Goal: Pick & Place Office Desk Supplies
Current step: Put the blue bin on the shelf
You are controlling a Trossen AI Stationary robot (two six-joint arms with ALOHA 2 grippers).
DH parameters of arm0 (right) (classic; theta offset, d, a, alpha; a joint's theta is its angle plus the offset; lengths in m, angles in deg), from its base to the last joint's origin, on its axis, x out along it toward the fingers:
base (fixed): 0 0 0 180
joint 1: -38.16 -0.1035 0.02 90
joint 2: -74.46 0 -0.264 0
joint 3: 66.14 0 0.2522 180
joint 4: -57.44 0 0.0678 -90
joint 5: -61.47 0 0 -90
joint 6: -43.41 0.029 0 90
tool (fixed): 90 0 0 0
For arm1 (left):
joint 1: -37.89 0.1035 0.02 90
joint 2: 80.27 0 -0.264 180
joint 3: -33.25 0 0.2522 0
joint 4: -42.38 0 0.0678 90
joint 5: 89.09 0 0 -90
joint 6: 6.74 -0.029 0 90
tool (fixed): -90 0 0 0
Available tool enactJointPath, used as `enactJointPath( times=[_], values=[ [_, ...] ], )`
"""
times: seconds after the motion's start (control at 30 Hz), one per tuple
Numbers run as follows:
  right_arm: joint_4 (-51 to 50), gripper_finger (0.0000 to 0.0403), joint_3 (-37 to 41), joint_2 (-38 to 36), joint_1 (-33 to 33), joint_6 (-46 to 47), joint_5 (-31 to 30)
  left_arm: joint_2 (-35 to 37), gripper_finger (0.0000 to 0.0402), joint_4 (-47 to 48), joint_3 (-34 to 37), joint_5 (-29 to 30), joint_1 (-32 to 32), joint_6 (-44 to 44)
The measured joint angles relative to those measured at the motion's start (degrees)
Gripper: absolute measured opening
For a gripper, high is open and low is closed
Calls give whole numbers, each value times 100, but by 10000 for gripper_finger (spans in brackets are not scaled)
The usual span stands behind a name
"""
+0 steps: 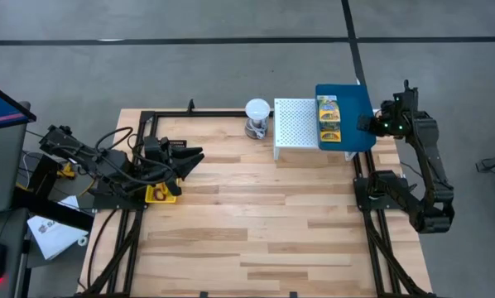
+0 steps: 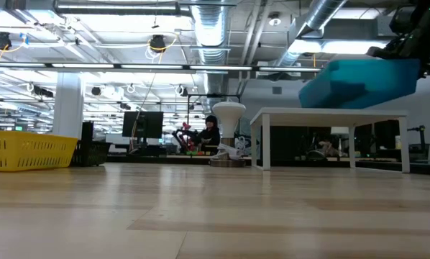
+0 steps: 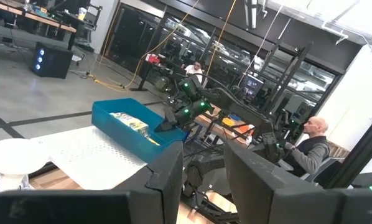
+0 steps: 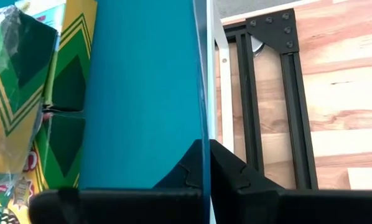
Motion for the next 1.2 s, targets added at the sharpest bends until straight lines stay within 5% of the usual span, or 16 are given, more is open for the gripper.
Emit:
enactJointPath(
  times=[1.2],
  values=[
    [85, 0, 0, 155, 7, -125, -268, 0, 113, -9, 2, 0, 0, 192]
  ],
)
